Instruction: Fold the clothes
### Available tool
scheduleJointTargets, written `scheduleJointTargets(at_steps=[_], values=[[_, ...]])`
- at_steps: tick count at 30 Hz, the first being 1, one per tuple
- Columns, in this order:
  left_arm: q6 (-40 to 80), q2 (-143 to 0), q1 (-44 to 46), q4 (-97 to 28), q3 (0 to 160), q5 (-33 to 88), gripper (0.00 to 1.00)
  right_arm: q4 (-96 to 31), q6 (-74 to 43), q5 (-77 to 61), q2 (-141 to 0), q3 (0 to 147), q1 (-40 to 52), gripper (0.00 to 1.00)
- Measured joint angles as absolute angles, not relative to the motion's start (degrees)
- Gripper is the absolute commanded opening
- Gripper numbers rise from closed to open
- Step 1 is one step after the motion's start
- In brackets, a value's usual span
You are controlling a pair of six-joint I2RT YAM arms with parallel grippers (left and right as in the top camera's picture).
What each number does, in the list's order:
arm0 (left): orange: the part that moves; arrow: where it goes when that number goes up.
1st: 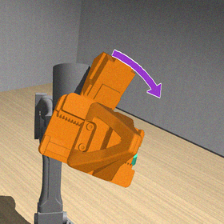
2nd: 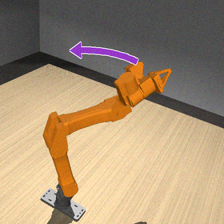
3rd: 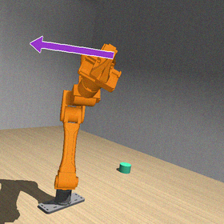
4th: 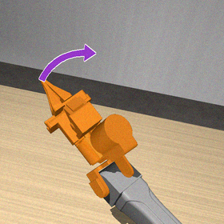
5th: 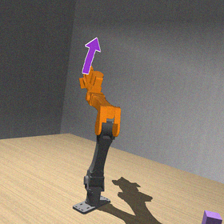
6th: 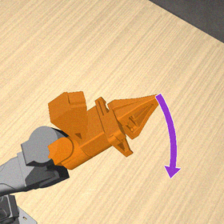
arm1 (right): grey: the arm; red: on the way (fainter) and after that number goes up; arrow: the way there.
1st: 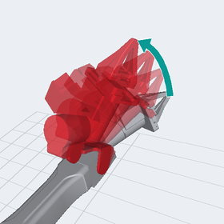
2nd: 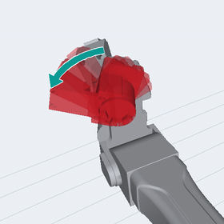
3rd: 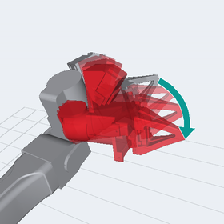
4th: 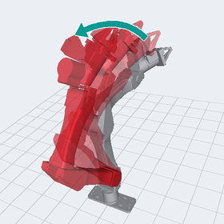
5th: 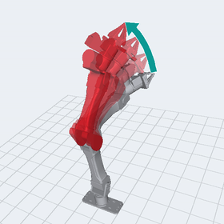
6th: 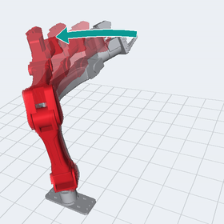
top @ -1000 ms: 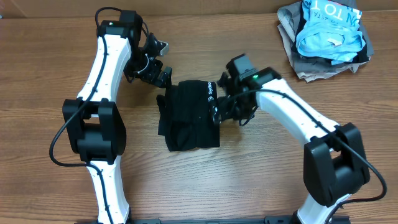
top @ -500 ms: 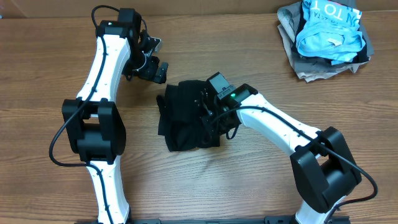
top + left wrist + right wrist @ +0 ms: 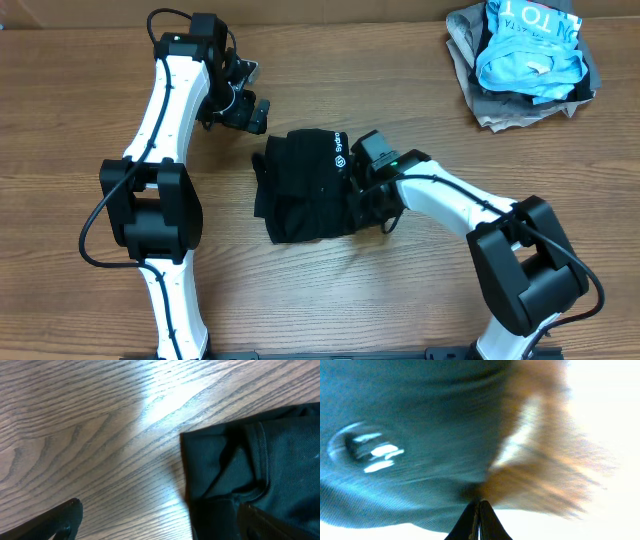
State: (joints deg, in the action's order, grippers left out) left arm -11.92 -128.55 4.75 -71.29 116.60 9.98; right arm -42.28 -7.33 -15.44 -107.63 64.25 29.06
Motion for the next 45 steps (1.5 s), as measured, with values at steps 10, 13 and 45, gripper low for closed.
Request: scheduleJointTargets(at_steps=[10,13,45], values=[[-11.9,-128.6,4.8,-71.3,116.6,10.0,1.00,-40.3,-8.8,-15.7,-107.6,64.2,25.1,0.57],[-11.9,-128.6,4.8,-71.3,116.6,10.0,1.00,-40.1,-7.9,-17.7,-107.6,64.3,25.0,0.69],[-11.9,-128.6,4.8,-69.6,116.6,9.8,1.00,-26.9,3.7,-37.1,-107.5,64.4,16.0,0.56]])
